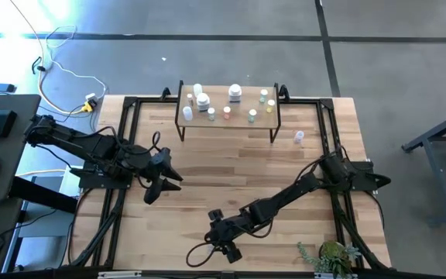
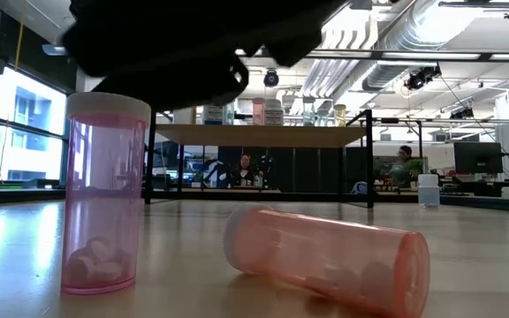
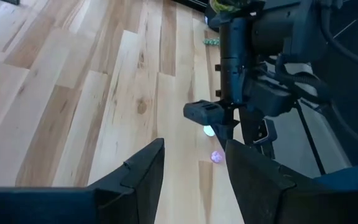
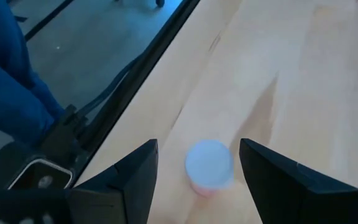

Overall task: Pick and place medicine bottles onto shelf by color
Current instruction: Put the purple pill bottle on the shelf

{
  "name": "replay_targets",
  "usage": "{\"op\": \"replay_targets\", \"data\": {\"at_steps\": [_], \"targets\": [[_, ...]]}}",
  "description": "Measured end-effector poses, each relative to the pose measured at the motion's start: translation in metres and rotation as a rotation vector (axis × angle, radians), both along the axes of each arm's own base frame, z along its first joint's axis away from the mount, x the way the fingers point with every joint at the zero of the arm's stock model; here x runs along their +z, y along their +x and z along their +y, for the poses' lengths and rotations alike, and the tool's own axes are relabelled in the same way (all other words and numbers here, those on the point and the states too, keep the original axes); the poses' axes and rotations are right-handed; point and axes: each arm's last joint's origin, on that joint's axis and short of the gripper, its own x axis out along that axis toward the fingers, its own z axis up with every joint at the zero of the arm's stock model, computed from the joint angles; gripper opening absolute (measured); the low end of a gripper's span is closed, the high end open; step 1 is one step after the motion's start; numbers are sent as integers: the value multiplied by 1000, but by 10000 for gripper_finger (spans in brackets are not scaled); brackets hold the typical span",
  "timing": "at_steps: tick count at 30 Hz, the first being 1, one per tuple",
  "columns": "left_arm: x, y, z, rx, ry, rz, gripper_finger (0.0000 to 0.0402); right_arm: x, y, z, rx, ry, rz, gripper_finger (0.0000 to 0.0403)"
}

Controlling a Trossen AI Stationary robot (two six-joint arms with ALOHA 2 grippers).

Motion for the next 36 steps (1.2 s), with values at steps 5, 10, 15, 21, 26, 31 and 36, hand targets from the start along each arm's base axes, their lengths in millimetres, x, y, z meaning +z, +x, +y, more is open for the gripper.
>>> {"op": "replay_targets", "data": {"at_steps": [5,10,15,21,26,31,36], "targets": [[-1,-1,0,3,-3,14,160,-6,1,1,-1,-1,12,217],[-1,-1,0,8,0,13,160,-7,1,0,-20,16,27,193],[-1,-1,1,22,10,13,160,-7,1,1,-31,38,39,152],[-1,-1,1,22,10,13,160,-7,0,2,-27,37,39,116],[-1,-1,1,22,9,13,160,-7,0,2,-44,55,50,103],[1,0,1,24,4,-7,160,-7,0,3,-75,123,92,101],[2,0,4,77,42,-21,160,-4,0,2,-105,162,107,101]]}}
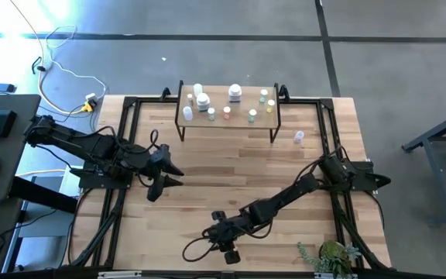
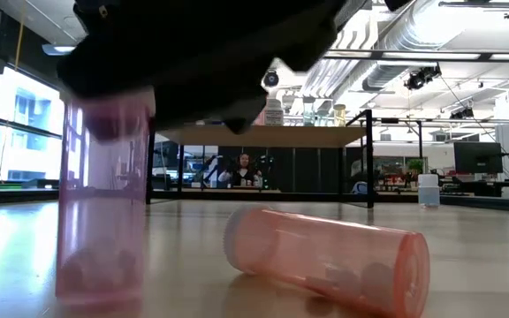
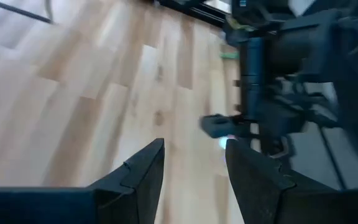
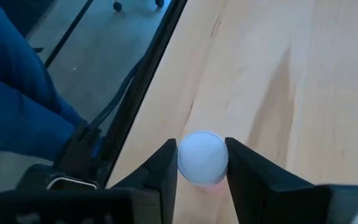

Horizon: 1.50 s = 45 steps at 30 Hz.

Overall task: Pick and place medicine bottles onto shelf by color
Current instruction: Put the purple pill bottle on the shelf

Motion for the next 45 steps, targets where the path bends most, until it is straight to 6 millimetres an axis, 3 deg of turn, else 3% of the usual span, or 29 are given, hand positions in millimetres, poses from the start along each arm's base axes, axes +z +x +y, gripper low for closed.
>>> {"op": "replay_targets", "data": {"at_steps": [15,25,36,45], "targets": [[9,2,17,142,188,-76,160,40,6,-45,-116,-32,-24,99],[32,-1,34,270,382,-100,160,72,10,-85,-290,-58,-92,99],[38,-5,63,364,409,-60,160,105,8,-138,-419,-109,-146,99],[38,-12,93,464,414,-30,160,122,2,-199,-446,-199,-145,99]]}}
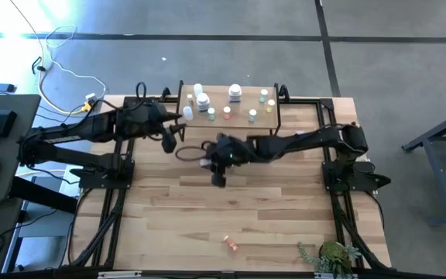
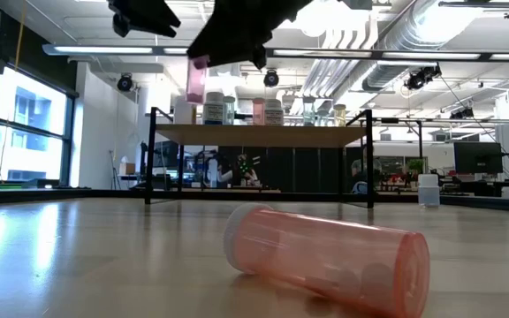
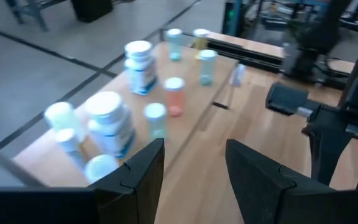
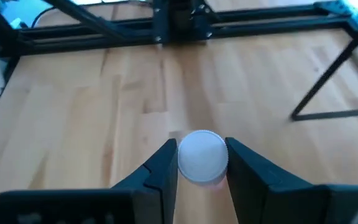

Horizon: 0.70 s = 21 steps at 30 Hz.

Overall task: Pick and place medicine bottles onto shelf by color
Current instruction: Put the purple pill bottle on the shelf

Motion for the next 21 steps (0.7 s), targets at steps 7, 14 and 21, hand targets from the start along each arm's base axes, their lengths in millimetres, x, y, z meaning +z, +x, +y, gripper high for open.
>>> {"op": "replay_targets", "data": {"at_steps": [7,14,21], "targets": [[1,-7,18,87,28,14,160,20,-11,-59,5,12,-43,99],[1,-13,30,156,26,13,160,53,-37,-104,-56,26,-128,99],[1,-16,35,190,24,12,160,93,-77,-139,-175,-69,-219,99]]}}
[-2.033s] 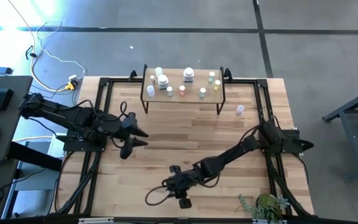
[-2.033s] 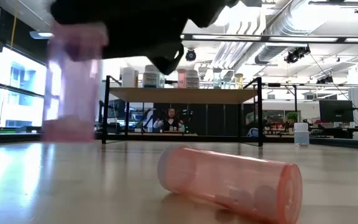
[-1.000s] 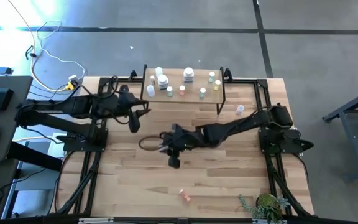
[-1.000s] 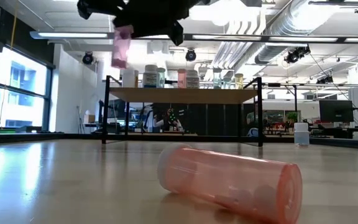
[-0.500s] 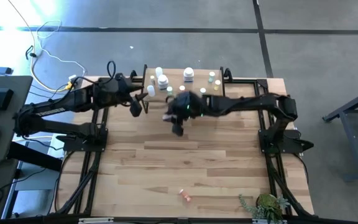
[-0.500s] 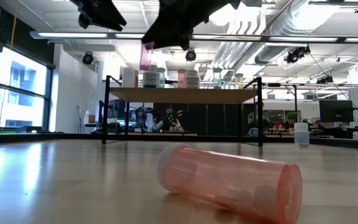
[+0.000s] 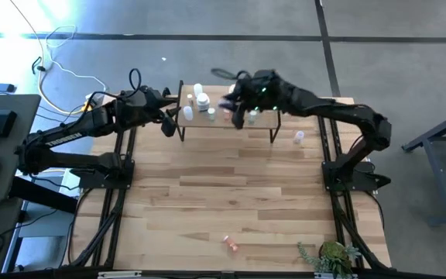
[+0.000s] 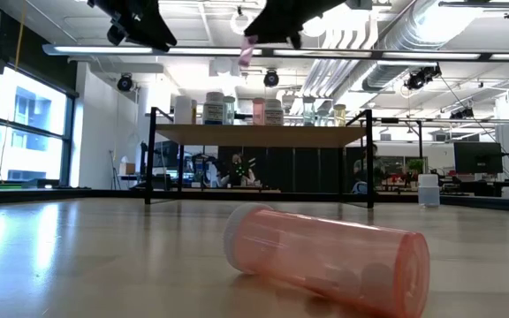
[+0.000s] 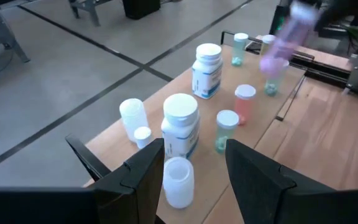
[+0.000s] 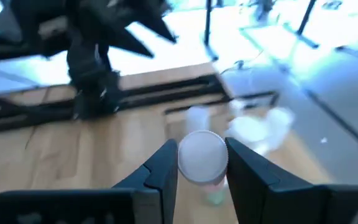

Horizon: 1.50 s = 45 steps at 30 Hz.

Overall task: Pick and place medicine bottles onto shelf by color
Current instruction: Put the purple pill bottle on the shelf

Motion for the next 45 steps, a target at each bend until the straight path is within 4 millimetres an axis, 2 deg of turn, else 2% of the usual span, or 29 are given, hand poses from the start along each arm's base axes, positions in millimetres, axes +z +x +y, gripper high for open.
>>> {"op": "replay_targets", "data": {"at_steps": [8,17,23,31,38,45], "targets": [[0,0,0,-7,10,12,160,22,-45,-43,-198,-32,-14,99],[0,0,0,1,17,9,160,11,-75,-88,-350,2,74,99],[7,10,7,23,73,-74,160,-14,-71,-109,-348,77,160,99],[7,25,24,33,162,-93,160,-41,-62,-119,-343,138,257,99],[5,31,38,72,182,-120,160,-54,-59,-122,-324,148,323,99],[4,31,46,102,190,-128,160,-56,-60,-122,-304,132,355,99]]}}
